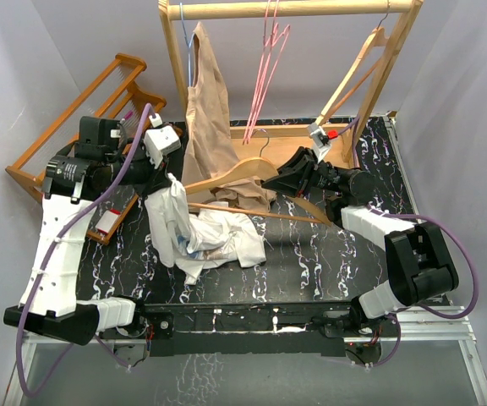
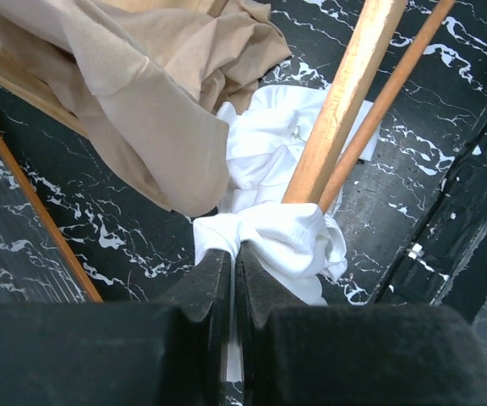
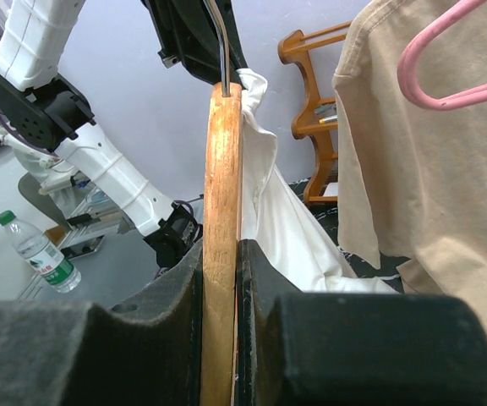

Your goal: Place the t-shirt on the hanger

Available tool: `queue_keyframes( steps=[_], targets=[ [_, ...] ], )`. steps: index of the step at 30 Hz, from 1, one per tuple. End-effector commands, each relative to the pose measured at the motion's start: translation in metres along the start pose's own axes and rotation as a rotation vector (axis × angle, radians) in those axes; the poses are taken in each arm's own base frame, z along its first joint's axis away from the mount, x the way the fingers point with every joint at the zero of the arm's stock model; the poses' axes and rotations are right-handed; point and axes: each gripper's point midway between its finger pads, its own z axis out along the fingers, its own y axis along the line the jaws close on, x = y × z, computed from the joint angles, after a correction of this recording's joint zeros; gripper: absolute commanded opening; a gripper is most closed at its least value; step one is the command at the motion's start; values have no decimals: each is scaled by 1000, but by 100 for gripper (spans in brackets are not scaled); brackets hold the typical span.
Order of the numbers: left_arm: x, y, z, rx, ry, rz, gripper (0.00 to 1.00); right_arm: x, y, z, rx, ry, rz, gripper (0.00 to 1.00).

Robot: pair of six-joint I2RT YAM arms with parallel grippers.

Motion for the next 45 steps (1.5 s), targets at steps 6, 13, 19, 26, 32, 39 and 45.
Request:
queue_keyframes(
  steps=[6,13,19,26,32,39,45],
  targets=[
    [-31,1,-3,39,-97,32,0,-20,19,4,-57,-52,-133,8],
    [-66,-30,-23,170,-212,13,0,-19,10,5,-31,-57,-125,8],
    [-85,-40,-19,225,-248,10,0,-20,9,6,-30,-60,-133,8],
    [-104,-71,13,280,-212,67,0,-25,13,6,-31,-68,-146,8],
    [-107,-36,37,141,-187,97,0,-27,20,5,-29,-62,-165,8],
    [-135,2,10,-84,-228,204,0,-24,23,2,10,-43,-191,8],
    [-125,11,-16,-189,-188,257,0,-25,24,0,20,-52,-201,8]
  ],
)
